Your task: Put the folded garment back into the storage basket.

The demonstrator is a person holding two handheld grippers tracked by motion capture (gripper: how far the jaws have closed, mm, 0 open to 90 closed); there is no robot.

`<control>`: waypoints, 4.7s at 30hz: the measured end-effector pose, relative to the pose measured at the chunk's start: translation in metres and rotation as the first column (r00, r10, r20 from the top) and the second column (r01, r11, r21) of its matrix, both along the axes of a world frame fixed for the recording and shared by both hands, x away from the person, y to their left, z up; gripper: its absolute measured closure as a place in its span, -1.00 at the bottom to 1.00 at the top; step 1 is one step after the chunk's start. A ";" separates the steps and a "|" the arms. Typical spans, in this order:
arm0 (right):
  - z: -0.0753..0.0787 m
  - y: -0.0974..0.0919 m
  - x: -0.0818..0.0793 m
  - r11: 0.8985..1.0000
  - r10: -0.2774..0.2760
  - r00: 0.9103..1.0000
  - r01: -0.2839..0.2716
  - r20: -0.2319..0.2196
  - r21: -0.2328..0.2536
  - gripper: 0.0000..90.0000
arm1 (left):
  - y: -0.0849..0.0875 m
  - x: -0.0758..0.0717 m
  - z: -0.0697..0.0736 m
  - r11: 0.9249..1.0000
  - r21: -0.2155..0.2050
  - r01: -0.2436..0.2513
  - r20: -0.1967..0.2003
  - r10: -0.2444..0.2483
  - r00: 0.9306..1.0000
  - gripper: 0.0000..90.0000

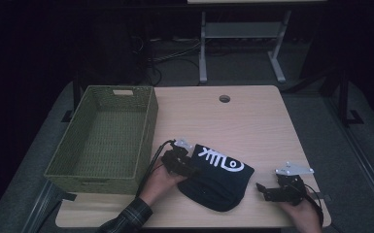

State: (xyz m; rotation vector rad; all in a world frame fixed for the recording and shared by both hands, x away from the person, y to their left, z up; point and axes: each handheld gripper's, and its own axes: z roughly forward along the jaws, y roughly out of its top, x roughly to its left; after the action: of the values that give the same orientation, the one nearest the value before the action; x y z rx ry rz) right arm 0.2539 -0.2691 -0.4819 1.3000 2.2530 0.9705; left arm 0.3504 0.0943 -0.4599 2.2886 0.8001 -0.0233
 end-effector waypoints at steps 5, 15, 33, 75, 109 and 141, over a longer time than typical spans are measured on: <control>0.000 0.000 0.000 1.000 0.001 1.000 -0.001 0.000 -0.001 -0.78 | -0.001 0.001 0.001 1.000 -0.005 0.011 -0.043 -0.011 0.999 0.12; 0.000 0.000 0.000 1.000 0.001 1.000 -0.001 0.000 0.000 -0.78 | -0.004 0.004 0.005 0.998 0.015 0.057 -0.069 -0.056 0.996 0.49; 0.000 0.000 0.000 1.000 0.000 1.000 0.000 -0.001 0.002 -0.78 | -0.003 0.005 0.039 0.998 -0.009 0.064 -0.143 -0.065 0.988 0.53; 0.000 0.000 -0.001 1.000 0.006 1.000 -0.006 -0.002 0.003 -0.78 | 0.044 0.010 0.165 0.996 -0.025 0.081 -0.060 -0.082 0.995 0.54; 0.000 0.000 -0.001 1.000 0.005 1.000 -0.005 -0.001 0.000 -0.78 | 0.126 0.006 0.247 0.998 -0.053 -0.042 0.022 0.043 0.999 0.54; 0.000 0.000 0.000 1.000 0.000 1.000 0.000 -0.001 0.004 -0.78 | 0.231 -0.005 0.274 0.961 -0.094 -0.259 0.055 0.264 0.963 0.54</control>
State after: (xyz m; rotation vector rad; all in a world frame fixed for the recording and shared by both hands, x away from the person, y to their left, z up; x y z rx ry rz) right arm 0.2534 -0.2687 -0.4819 1.3025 2.2523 0.9752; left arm 0.3458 0.3256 -0.1854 2.0759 1.0403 0.1360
